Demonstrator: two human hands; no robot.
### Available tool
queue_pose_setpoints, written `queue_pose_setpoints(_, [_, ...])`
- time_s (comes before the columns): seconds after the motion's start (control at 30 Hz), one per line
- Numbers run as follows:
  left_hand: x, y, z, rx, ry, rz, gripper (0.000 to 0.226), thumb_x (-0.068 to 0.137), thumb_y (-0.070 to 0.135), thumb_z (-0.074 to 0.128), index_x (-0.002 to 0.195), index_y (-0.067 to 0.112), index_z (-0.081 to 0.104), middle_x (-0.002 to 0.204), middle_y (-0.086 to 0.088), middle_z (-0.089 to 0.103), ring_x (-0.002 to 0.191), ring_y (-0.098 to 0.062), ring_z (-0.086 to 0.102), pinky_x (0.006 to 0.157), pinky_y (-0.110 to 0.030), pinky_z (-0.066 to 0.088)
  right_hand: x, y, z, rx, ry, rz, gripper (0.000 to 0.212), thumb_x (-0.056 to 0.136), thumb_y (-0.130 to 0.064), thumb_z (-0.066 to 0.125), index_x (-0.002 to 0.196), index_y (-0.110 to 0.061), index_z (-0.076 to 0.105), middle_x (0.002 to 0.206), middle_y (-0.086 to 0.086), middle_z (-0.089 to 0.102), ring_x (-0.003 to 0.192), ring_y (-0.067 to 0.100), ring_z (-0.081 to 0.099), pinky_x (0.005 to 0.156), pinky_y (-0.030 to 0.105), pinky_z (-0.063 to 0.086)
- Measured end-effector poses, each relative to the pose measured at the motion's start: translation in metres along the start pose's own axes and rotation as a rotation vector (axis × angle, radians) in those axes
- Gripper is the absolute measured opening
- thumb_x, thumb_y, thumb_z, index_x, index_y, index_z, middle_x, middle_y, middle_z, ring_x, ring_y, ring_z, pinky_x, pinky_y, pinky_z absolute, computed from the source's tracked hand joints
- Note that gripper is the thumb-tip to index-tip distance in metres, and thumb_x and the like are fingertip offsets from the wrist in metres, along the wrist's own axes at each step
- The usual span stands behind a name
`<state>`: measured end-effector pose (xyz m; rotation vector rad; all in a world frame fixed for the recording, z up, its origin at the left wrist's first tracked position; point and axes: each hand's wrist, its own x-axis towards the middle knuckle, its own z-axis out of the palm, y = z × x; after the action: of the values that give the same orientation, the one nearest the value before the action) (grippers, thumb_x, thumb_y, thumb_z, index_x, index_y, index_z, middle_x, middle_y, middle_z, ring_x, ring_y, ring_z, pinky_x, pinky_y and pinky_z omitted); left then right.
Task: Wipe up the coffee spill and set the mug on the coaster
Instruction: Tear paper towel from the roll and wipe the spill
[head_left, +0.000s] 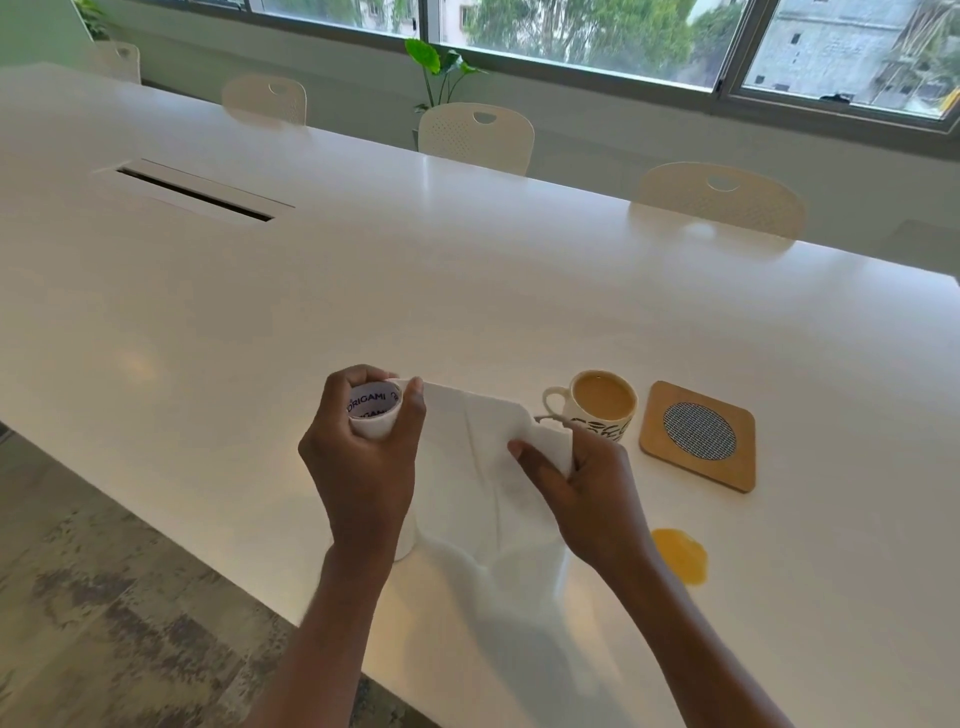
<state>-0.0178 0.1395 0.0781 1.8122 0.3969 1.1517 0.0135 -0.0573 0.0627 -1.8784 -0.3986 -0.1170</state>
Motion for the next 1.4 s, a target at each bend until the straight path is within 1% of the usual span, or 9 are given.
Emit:
queue_pose_setpoints(0.2, [-0.001,-0.001,0.007,0.03,0.105,-0.024,0.025,0.089,0.023,0.085,0.1,0.009,0.068,0.089,0.028,0.063,0.08,0.015,0.065,0.074,-0.011,0.052,-0.018,0.0,0.017,0.037,0.069,0.073,0.042,0.099,-0.026,0.077,0.063,-0.01,0.061,0.063,0.016,0.056,0.058,0.004,0.039,0.051,0.024,0.034])
queue_pose_setpoints(0.43, [-0.009,0.0,0.014,0.031,0.118,-0.014,0.024,0.089,0.021,0.084,0.102,0.008,0.067,0.09,0.005,0.07,0.075,-0.005,0.066,0.076,-0.011,0.053,-0.044,0.009,0.037,0.148,0.133,0.314,0.051,0.098,-0.035,0.075,0.084,0.013,0.066,0.083,0.037,0.065,0.057,0.03,0.053,0.055,0.044,0.047])
queue_pose_setpoints(0.53, [-0.01,0.0,0.014,0.041,0.107,0.001,0.025,0.089,0.021,0.084,0.102,0.008,0.068,0.091,0.004,0.071,0.076,-0.012,0.068,0.076,-0.006,0.05,-0.051,0.009,0.043,0.236,0.163,0.363,0.052,0.098,-0.036,0.075,0.081,0.012,0.065,0.074,0.034,0.061,0.062,0.021,0.048,0.058,0.038,0.041])
queue_pose_setpoints(0.67, [-0.012,0.001,0.015,0.049,0.096,0.024,0.025,0.09,0.021,0.084,0.101,0.006,0.068,0.09,0.002,0.072,0.076,-0.012,0.068,0.077,-0.005,0.049,-0.057,0.014,0.049,0.335,0.205,0.431,0.055,0.098,-0.035,0.076,0.079,0.013,0.059,0.066,0.01,0.053,0.064,0.019,0.044,0.058,0.039,0.037])
queue_pose_setpoints(0.8, [-0.003,-0.004,0.01,0.027,0.161,-0.026,0.025,0.091,0.024,0.082,0.102,0.006,0.069,0.086,0.01,0.068,0.079,0.012,0.065,0.076,-0.014,0.054,-0.066,0.037,0.048,0.4,0.32,0.601,0.043,0.098,-0.026,0.077,0.074,0.008,0.068,0.067,0.011,0.064,0.065,0.022,0.052,0.06,0.041,0.045])
queue_pose_setpoints(0.9, [-0.003,-0.005,0.008,0.021,0.15,-0.021,0.024,0.091,0.023,0.082,0.102,0.006,0.069,0.086,0.021,0.065,0.08,0.017,0.064,0.076,-0.013,0.053,-0.076,0.053,0.045,0.326,0.351,0.654,0.038,0.098,-0.025,0.077,0.07,0.0,0.073,0.063,0.008,0.068,0.06,0.019,0.054,0.055,0.037,0.047])
queue_pose_setpoints(1.2, [-0.01,-0.005,0.009,0.029,0.133,0.018,0.026,0.091,0.022,0.082,0.103,0.003,0.068,0.092,0.004,0.07,0.079,-0.001,0.067,0.078,-0.017,0.054,-0.082,0.074,0.019,0.12,0.484,0.654,0.038,0.098,-0.021,0.076,0.067,0.0,0.071,0.057,0.004,0.066,0.052,0.015,0.051,0.049,0.032,0.046])
queue_pose_setpoints(1.3, [-0.01,-0.005,0.008,0.025,0.14,0.016,0.026,0.091,0.022,0.082,0.103,0.004,0.068,0.092,0.005,0.069,0.083,0.01,0.065,0.078,-0.012,0.052,-0.085,0.077,0.007,0.059,0.528,0.644,0.04,0.098,-0.022,0.077,0.068,0.003,0.069,0.06,0.021,0.065,0.056,0.02,0.05,0.053,0.034,0.044])
queue_pose_setpoints(1.4, [-0.011,-0.006,0.008,0.03,0.152,0.004,0.027,0.091,0.024,0.082,0.103,0.004,0.068,0.093,0.006,0.069,0.085,0.016,0.062,0.078,-0.01,0.051,-0.089,0.077,-0.002,-0.046,0.558,0.602,0.047,0.097,-0.025,0.077,0.064,0.005,0.062,0.054,0.011,0.053,0.055,0.021,0.042,0.048,0.03,0.037])
